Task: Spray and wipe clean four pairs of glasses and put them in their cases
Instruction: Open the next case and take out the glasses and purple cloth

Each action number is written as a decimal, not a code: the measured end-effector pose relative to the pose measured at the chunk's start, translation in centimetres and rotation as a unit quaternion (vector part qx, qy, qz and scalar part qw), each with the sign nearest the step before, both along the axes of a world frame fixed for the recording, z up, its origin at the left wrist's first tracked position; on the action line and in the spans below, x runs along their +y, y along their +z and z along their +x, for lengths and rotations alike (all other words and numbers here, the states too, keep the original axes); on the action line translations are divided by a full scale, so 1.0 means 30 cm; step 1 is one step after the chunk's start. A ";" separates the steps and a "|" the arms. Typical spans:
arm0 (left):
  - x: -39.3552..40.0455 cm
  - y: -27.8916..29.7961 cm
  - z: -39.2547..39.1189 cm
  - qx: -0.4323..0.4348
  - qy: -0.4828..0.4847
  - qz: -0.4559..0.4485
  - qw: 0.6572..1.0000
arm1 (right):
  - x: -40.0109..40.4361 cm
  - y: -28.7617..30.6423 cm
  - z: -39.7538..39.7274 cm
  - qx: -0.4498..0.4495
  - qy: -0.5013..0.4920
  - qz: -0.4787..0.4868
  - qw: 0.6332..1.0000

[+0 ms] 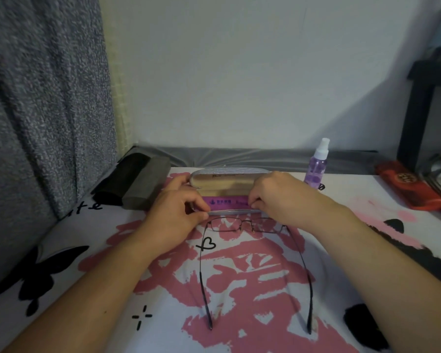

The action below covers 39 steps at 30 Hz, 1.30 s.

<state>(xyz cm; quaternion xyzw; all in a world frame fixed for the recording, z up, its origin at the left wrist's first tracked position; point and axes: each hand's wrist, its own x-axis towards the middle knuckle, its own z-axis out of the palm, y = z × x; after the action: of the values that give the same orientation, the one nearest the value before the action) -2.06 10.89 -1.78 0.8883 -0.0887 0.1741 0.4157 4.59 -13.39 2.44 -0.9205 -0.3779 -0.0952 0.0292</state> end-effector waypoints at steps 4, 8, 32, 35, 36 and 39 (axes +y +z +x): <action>-0.008 0.009 -0.019 -0.005 -0.007 0.002 1.000 | -0.006 0.017 -0.034 -0.015 -0.001 0.037 0.999; -0.017 0.038 -0.055 0.000 0.000 -0.016 1.000 | -0.056 0.057 -0.064 -0.013 -0.022 0.231 0.973; 0.277 0.083 -0.420 0.009 0.213 0.034 0.976 | 0.069 0.224 -0.256 -0.061 0.048 0.289 0.954; 0.174 0.161 -0.470 -0.073 0.202 -0.017 0.976 | 0.128 0.333 -0.332 0.000 0.052 0.201 0.978; 0.131 0.195 -0.491 -0.063 0.169 -0.055 0.982 | 0.153 0.357 -0.359 0.042 0.058 0.183 0.981; 0.026 0.273 -0.554 0.009 0.053 -0.164 0.985 | 0.224 0.385 -0.421 0.172 0.066 0.191 0.964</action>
<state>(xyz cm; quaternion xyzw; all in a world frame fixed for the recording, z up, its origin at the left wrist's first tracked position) -18.67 11.65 6.40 0.8133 -0.0077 0.2000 0.5463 -8.04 -6.69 13.98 -0.8733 -0.4020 -0.0031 0.2750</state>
